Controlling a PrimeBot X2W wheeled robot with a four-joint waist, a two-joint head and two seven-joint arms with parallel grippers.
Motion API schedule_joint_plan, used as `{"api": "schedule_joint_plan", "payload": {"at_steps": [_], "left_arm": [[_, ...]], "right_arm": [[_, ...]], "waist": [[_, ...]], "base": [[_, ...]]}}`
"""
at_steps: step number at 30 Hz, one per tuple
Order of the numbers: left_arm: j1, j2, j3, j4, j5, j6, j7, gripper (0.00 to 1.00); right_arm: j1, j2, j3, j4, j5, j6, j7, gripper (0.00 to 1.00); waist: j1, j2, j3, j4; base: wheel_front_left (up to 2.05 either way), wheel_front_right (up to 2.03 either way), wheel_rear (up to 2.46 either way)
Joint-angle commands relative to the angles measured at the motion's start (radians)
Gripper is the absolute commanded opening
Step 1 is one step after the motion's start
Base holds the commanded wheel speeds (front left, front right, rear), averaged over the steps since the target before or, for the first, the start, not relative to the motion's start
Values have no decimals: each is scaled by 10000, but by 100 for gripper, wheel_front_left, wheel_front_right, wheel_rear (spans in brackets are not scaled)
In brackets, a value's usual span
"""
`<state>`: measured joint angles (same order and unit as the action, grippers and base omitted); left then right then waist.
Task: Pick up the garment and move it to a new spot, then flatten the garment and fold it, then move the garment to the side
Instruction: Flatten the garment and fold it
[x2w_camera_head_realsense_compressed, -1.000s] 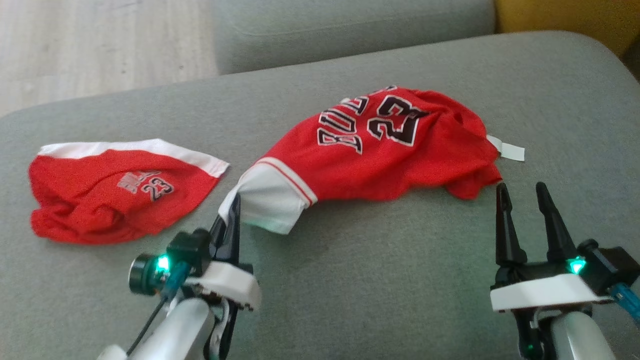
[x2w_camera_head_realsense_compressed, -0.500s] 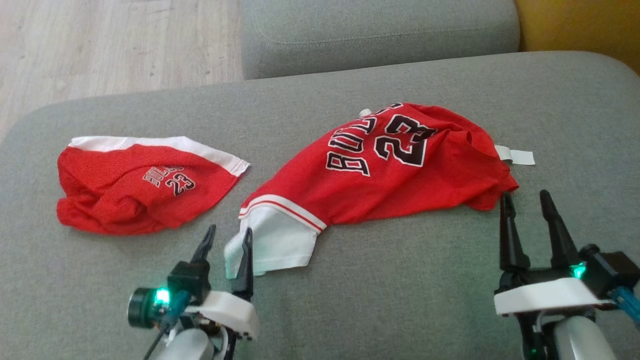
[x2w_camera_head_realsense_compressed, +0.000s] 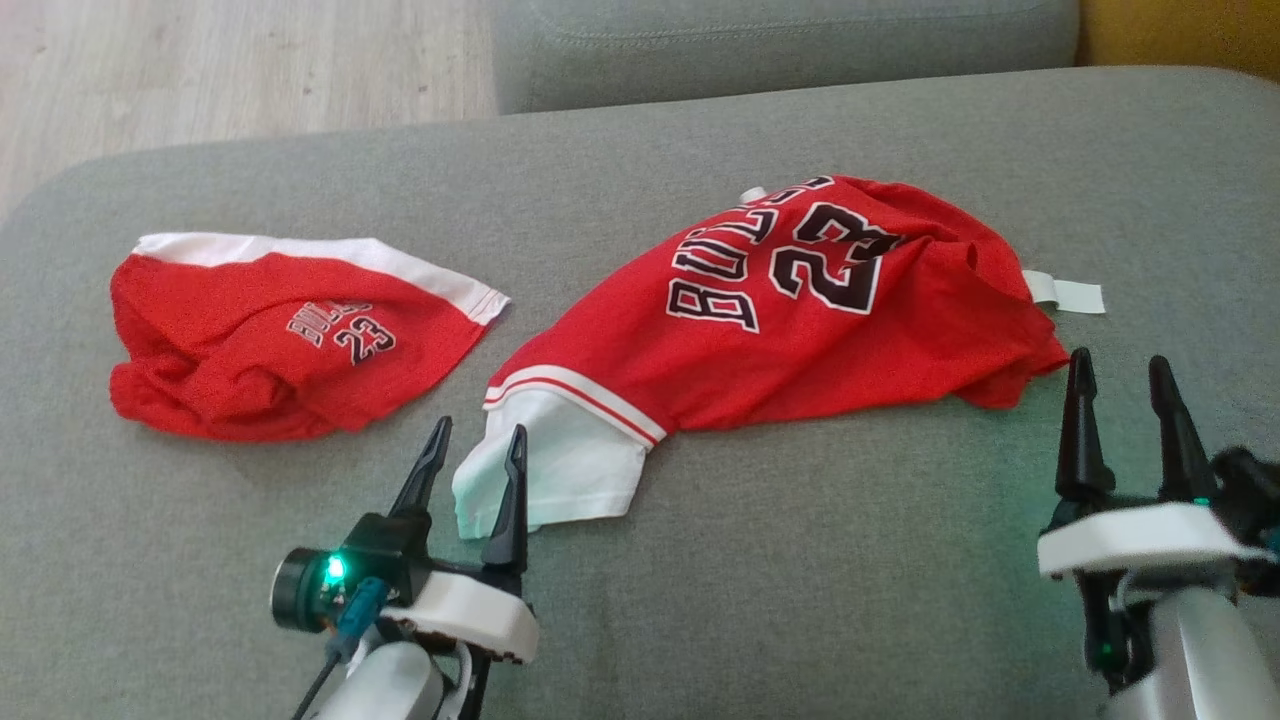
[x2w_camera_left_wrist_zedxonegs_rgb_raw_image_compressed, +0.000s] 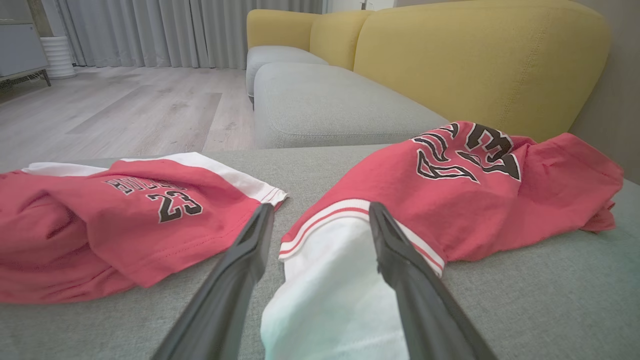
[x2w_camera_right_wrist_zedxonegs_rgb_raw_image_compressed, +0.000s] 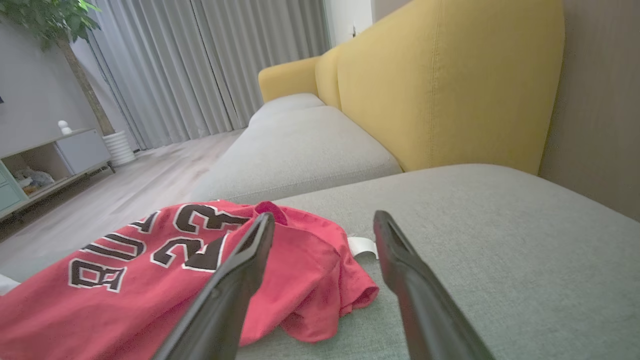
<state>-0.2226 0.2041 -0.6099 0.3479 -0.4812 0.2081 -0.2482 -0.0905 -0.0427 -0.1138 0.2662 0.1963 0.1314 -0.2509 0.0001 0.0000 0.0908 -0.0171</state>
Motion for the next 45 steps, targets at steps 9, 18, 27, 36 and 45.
{"api": "schedule_joint_plan", "payload": {"at_steps": [9, 18, 27, 36, 45], "left_arm": [[-657, -87, 303, -199, 213, -178, -120, 100], [-842, -56, 244, -106, 298, -235, -126, 100], [-721, 18, 308, 62, 178, -124, -106, 100], [-565, -75, 346, 139, 75, -95, -117, 100], [-538, -265, 317, 265, 61, -169, -127, 100]], "right_arm": [[-2297, -75, -540, 2733, -23, -7, 669, 100], [-3726, -75, -92, 5051, 280, -7, 327, 25], [-3587, -75, -473, 5128, 276, -7, -82, 0], [-2252, -75, -1459, 3944, 112, -7, -105, 0], [-1677, -75, -2230, 3506, -130, -7, -80, 100]], "waist": [[-1, 0, 354, 271], [-1, 0, 617, 369], [-1, 0, 304, -201], [-1, 0, -34, -854], [-1, 0, -218, -1000]], "base": [[0, 0, 0], [0, 0, 0], [0, 0, 0], [0, 0, 0], [0, 0, 0]]}}
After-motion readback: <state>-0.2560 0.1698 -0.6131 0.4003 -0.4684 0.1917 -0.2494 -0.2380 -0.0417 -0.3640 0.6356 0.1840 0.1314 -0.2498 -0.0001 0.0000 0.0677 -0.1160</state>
